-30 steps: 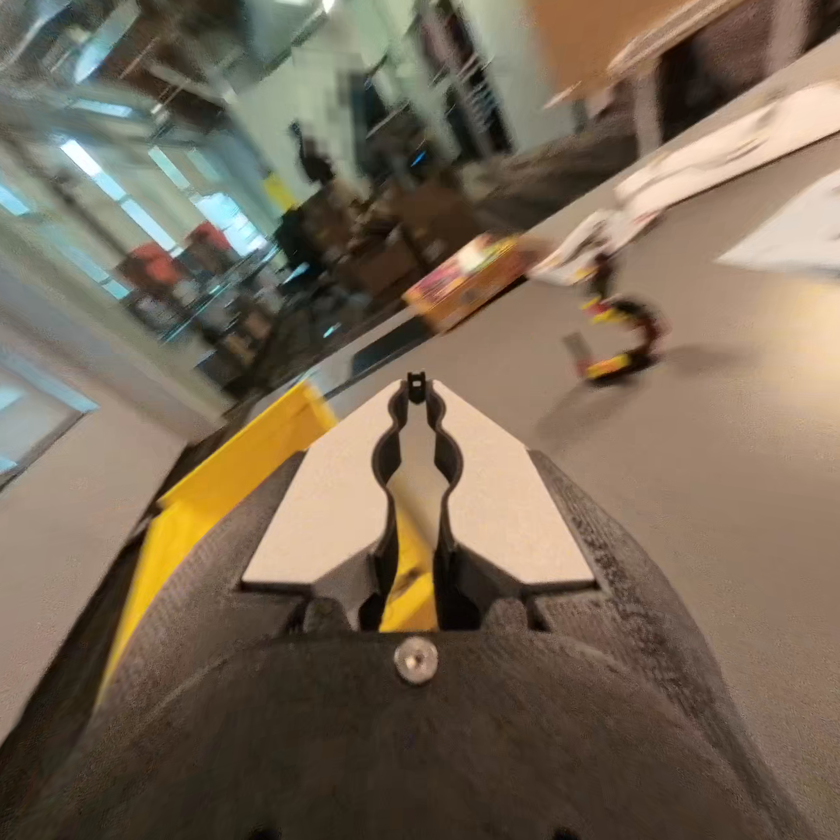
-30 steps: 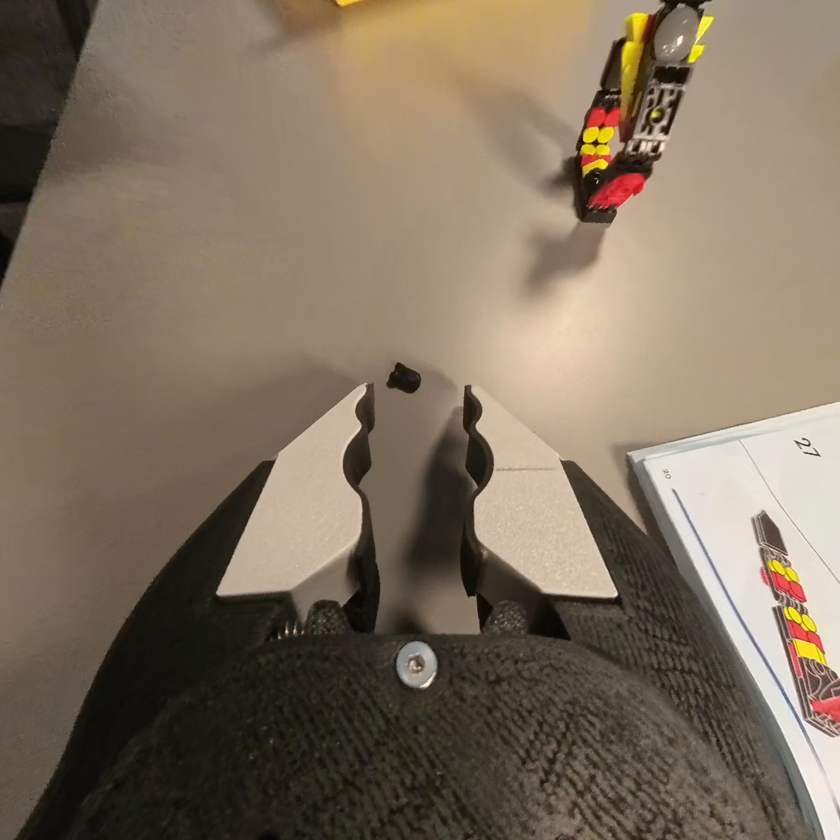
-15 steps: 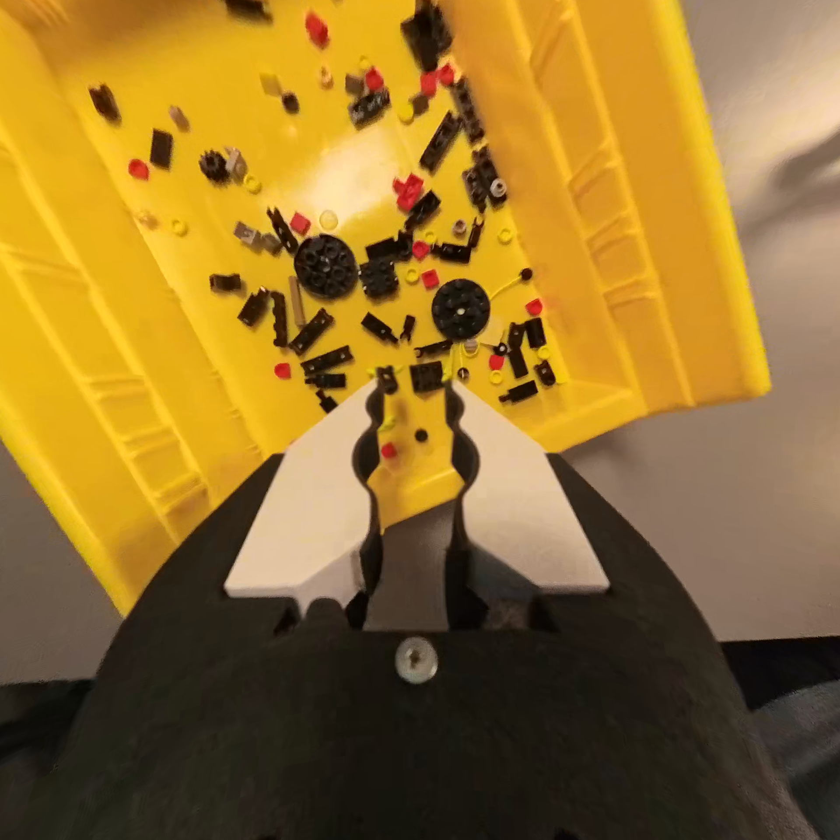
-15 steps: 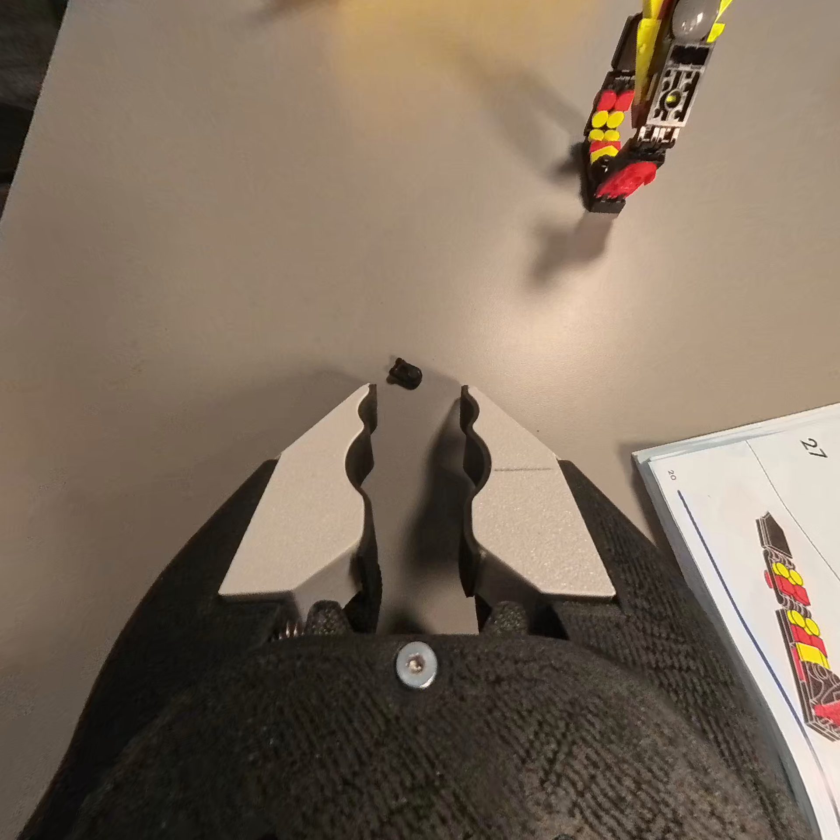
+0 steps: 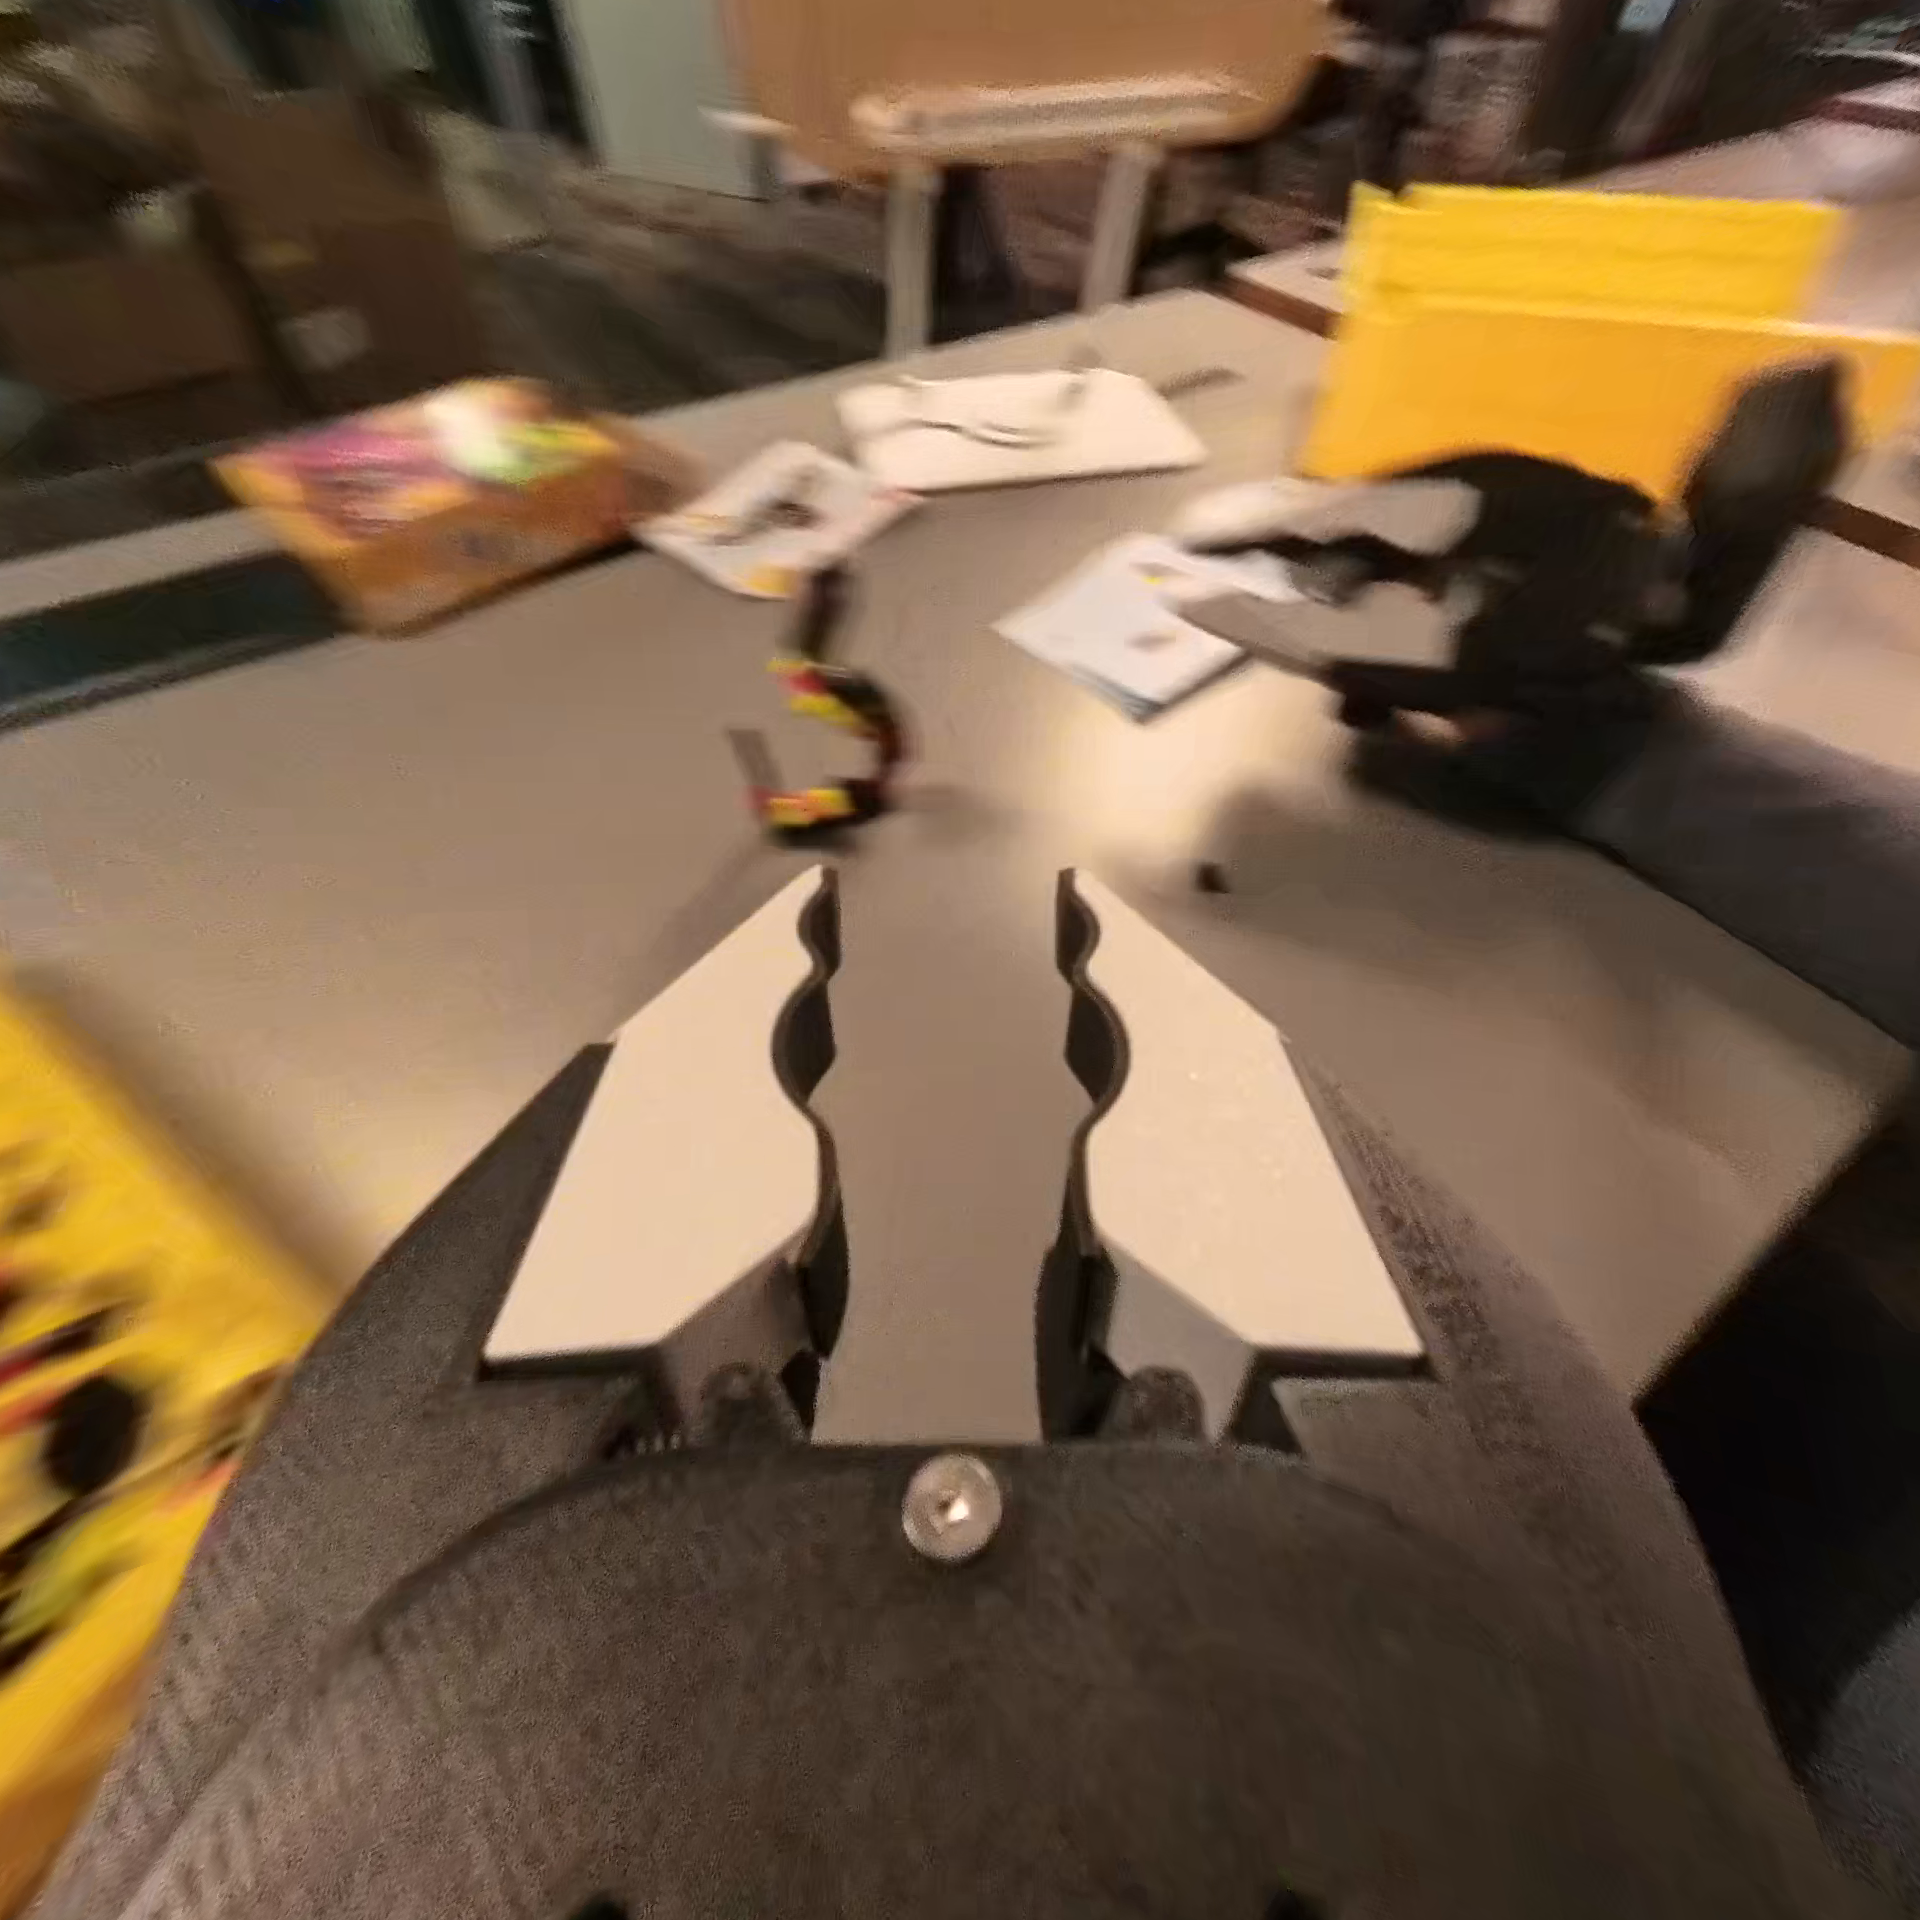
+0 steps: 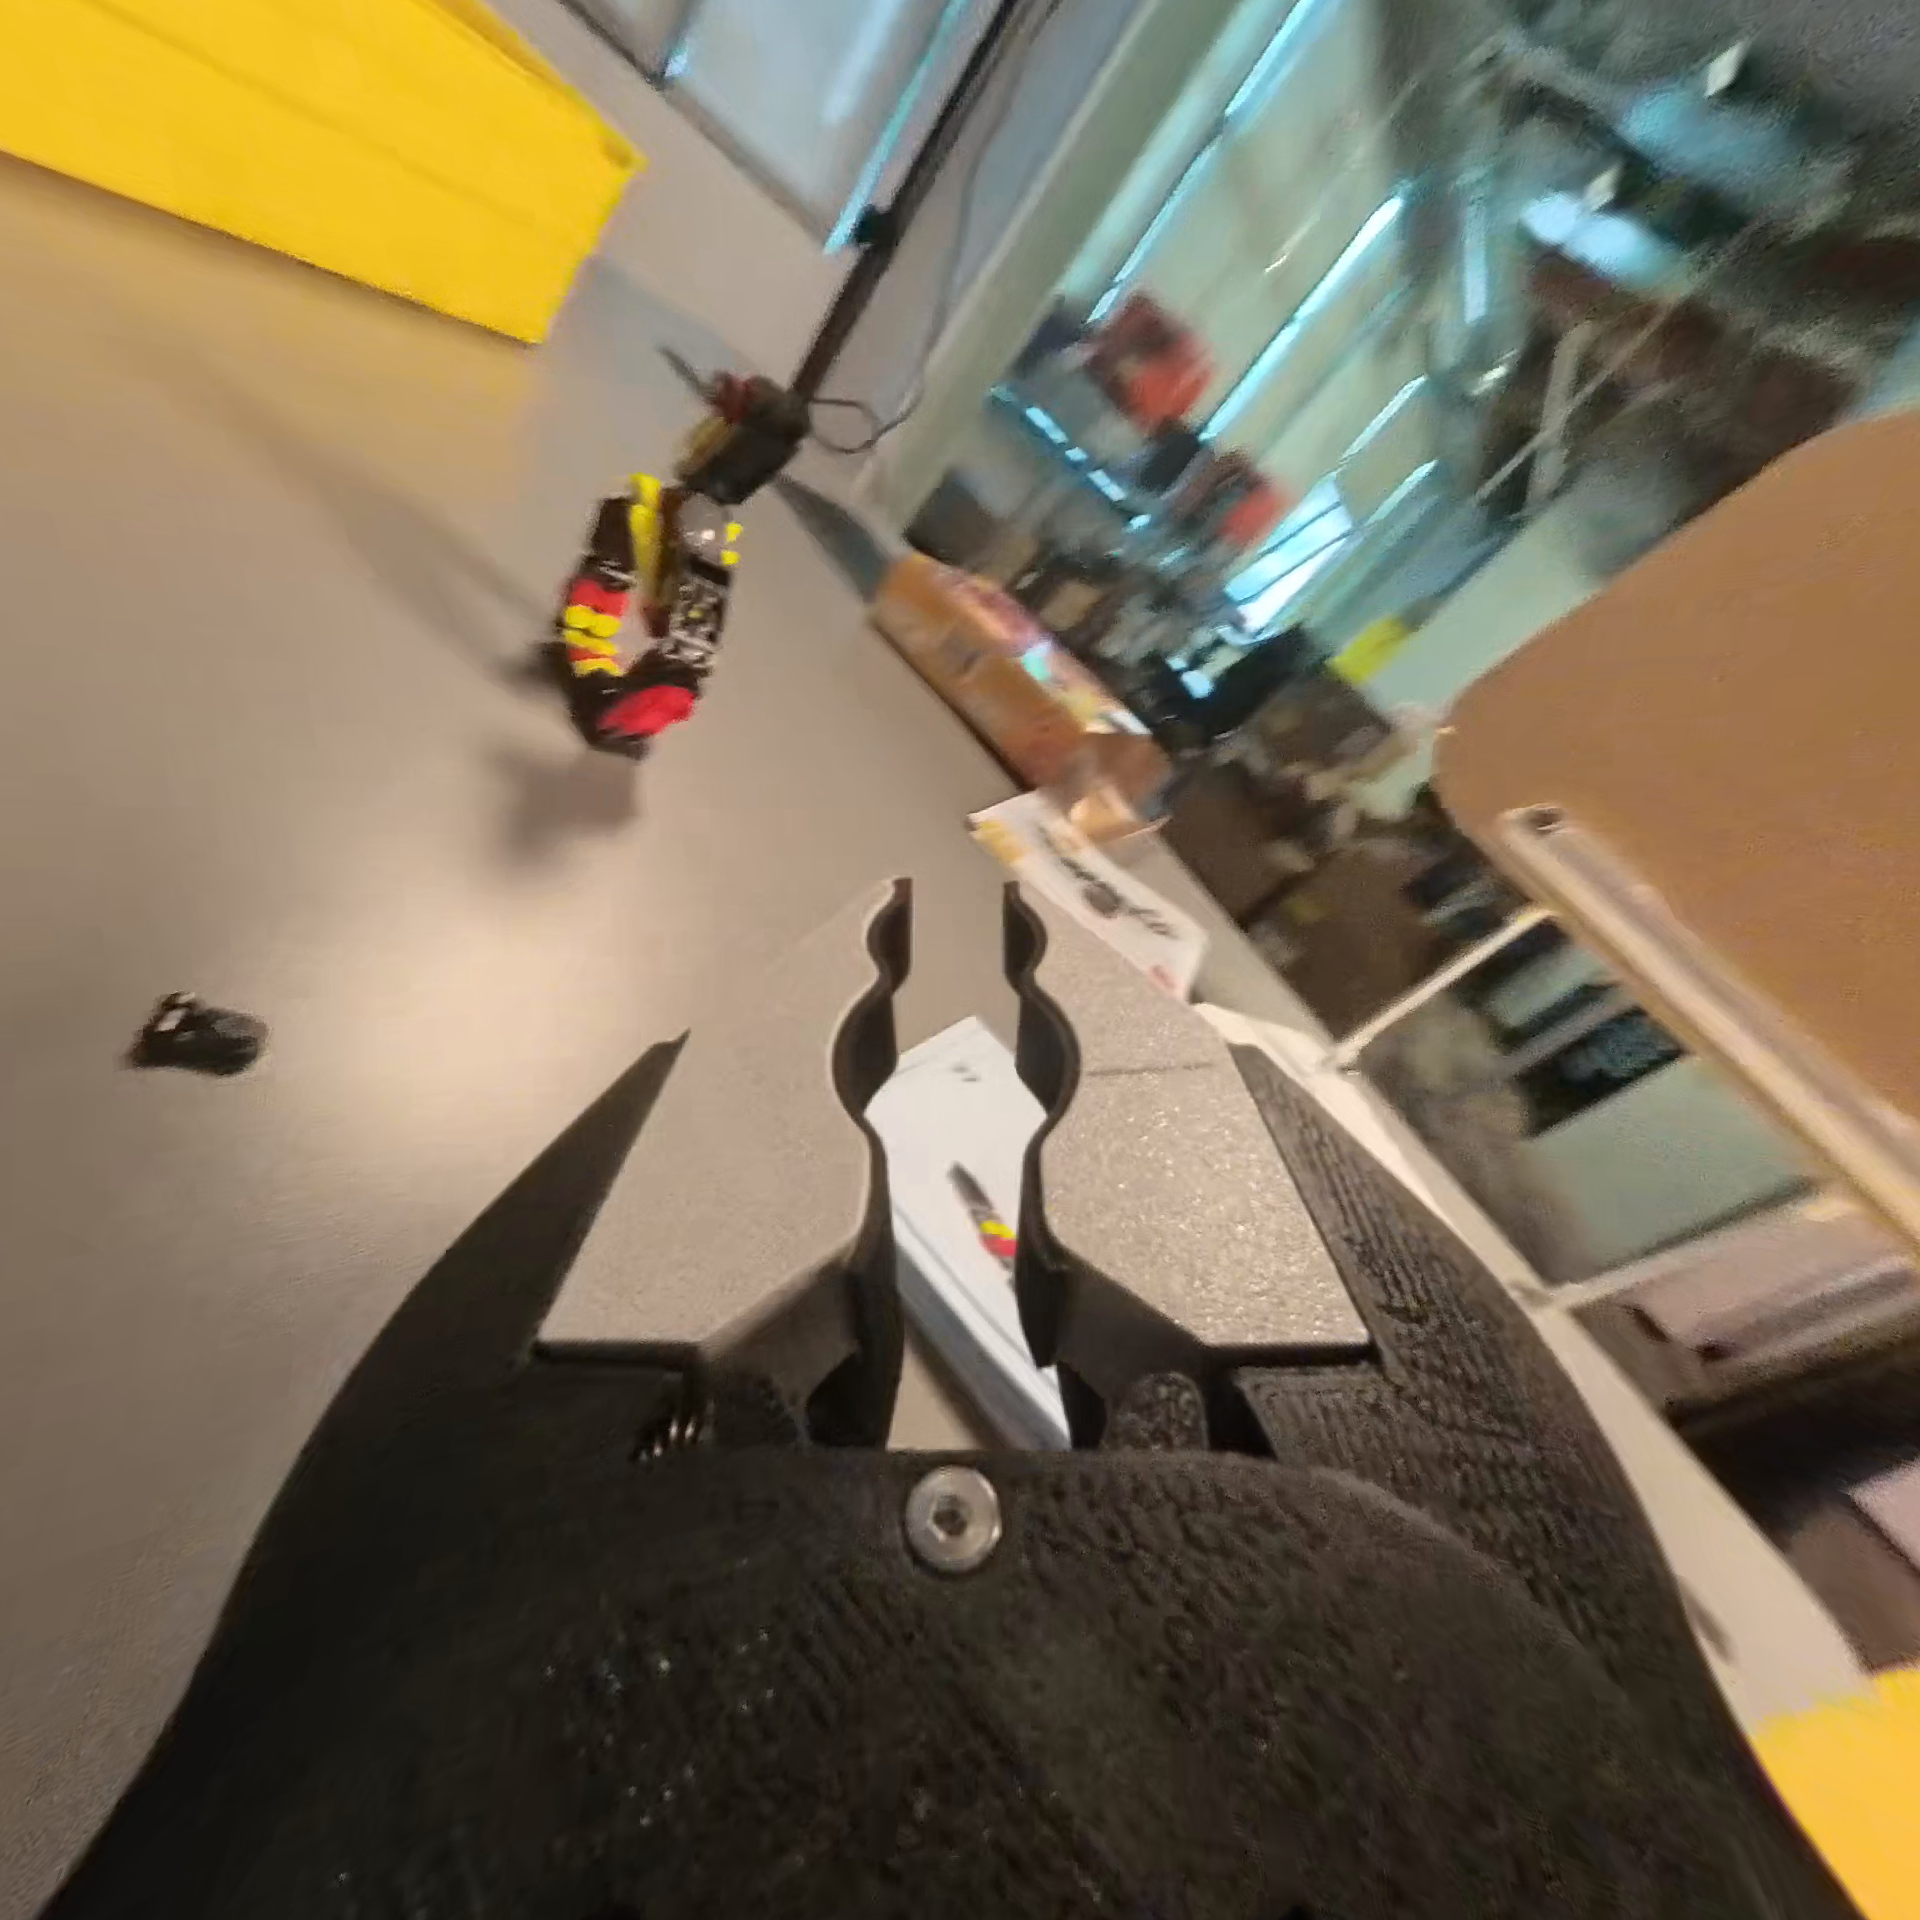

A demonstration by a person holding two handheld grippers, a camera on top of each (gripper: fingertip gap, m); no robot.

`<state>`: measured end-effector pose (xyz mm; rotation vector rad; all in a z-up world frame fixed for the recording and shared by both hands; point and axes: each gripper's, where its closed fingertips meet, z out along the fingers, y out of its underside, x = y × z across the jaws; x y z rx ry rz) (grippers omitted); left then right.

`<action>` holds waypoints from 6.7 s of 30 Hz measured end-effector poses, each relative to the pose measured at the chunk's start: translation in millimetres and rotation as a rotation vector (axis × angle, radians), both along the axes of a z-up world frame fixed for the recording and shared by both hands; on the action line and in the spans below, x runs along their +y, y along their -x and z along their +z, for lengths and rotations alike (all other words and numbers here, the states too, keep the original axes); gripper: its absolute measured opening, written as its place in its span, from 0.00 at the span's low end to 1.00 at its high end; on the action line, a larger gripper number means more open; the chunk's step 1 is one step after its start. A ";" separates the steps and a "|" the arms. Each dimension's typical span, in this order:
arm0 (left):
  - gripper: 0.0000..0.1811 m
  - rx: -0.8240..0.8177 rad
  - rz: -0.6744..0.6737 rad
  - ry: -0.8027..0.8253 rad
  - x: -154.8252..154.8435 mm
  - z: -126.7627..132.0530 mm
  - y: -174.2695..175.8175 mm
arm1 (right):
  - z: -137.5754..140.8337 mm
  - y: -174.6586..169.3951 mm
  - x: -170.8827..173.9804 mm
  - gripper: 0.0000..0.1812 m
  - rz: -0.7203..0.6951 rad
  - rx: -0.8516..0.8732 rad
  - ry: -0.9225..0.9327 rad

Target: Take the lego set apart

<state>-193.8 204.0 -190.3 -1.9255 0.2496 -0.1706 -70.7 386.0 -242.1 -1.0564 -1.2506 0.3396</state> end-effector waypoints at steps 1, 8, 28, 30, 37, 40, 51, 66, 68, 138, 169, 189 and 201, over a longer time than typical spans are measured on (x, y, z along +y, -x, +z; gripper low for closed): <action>0.21 -0.015 -0.076 0.014 5.1 -18.4 -32.5 | 3.7 -1.2 2.7 0.08 -0.027 0.014 -0.036; 0.17 -0.119 -0.219 0.303 42.0 -107.0 -125.4 | 14.1 -14.7 16.0 0.07 -0.148 0.049 -0.153; 0.03 0.160 -0.159 0.315 86.1 -130.1 -120.6 | 7.0 -13.1 12.1 0.07 -0.138 -0.003 -0.165; 0.04 0.196 -0.124 0.225 81.7 -109.8 -103.2 | 7.7 -15.4 11.7 0.06 -0.143 -0.001 -0.172; 0.03 0.316 0.467 -0.161 5.6 32.6 120.1 | 21.9 -18.5 4.4 0.03 -0.152 0.054 -0.223; 0.04 0.278 0.608 0.176 -29.0 -5.1 217.6 | 19.2 -13.3 -0.9 0.03 -0.138 0.027 -0.248; 0.37 0.021 0.648 0.592 -61.0 -91.6 291.9 | 13.3 -9.9 -4.9 0.04 -0.118 0.025 -0.175; 0.24 0.102 0.045 -0.013 108.5 -57.3 30.4 | 7.0 91.2 -47.9 0.07 -0.026 0.018 -0.127; 0.22 0.016 0.043 0.051 124.1 -72.6 35.0 | -3.2 97.4 -43.4 0.13 -0.017 -0.024 -0.062; 0.03 -0.368 -0.520 -0.289 112.6 6.3 -21.2 | 80.4 94.3 -55.1 0.06 0.271 0.505 0.411; 0.02 -1.227 -0.958 -0.444 61.3 72.8 9.3 | 126.9 55.1 -80.3 0.05 0.905 0.894 0.978; 0.03 -0.356 -0.447 -0.404 115.6 9.8 -4.6 | -48.9 80.4 -28.7 0.06 -0.031 0.034 1.309; 0.03 0.303 -0.247 -0.575 122.9 -1.1 -3.1 | -62.2 66.8 -15.1 0.31 -0.189 -0.042 1.242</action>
